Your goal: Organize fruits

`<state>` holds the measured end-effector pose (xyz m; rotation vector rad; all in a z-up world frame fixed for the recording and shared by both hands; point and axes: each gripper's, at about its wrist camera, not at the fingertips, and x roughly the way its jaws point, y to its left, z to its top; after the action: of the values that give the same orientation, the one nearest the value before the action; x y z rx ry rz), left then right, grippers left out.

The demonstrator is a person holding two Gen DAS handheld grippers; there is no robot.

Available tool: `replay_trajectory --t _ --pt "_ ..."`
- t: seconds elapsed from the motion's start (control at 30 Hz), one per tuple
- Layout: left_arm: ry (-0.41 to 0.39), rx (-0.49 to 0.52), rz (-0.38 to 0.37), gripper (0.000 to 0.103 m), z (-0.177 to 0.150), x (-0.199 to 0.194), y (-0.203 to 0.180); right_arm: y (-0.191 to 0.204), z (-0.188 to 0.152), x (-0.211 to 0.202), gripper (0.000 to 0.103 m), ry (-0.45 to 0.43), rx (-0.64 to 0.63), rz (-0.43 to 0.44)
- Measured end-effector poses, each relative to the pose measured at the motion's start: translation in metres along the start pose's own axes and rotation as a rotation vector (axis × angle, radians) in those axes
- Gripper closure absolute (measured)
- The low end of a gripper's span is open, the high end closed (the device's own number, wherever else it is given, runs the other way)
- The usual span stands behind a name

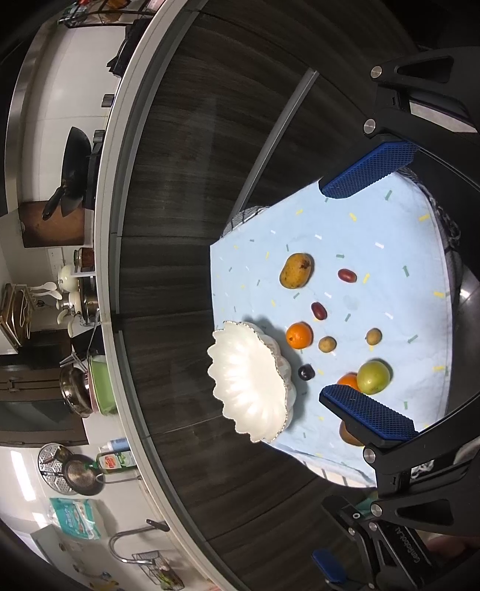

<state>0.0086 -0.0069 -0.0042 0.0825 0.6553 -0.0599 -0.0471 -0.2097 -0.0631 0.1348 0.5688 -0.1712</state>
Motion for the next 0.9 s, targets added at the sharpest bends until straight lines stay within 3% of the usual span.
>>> replay_trajectory --t 0.9 --pt "0.006 -0.002 0.019 0.001 -0.001 0.009 0.008 0.003 0.004 0.012 0.001 0.024 0.0 0.015"
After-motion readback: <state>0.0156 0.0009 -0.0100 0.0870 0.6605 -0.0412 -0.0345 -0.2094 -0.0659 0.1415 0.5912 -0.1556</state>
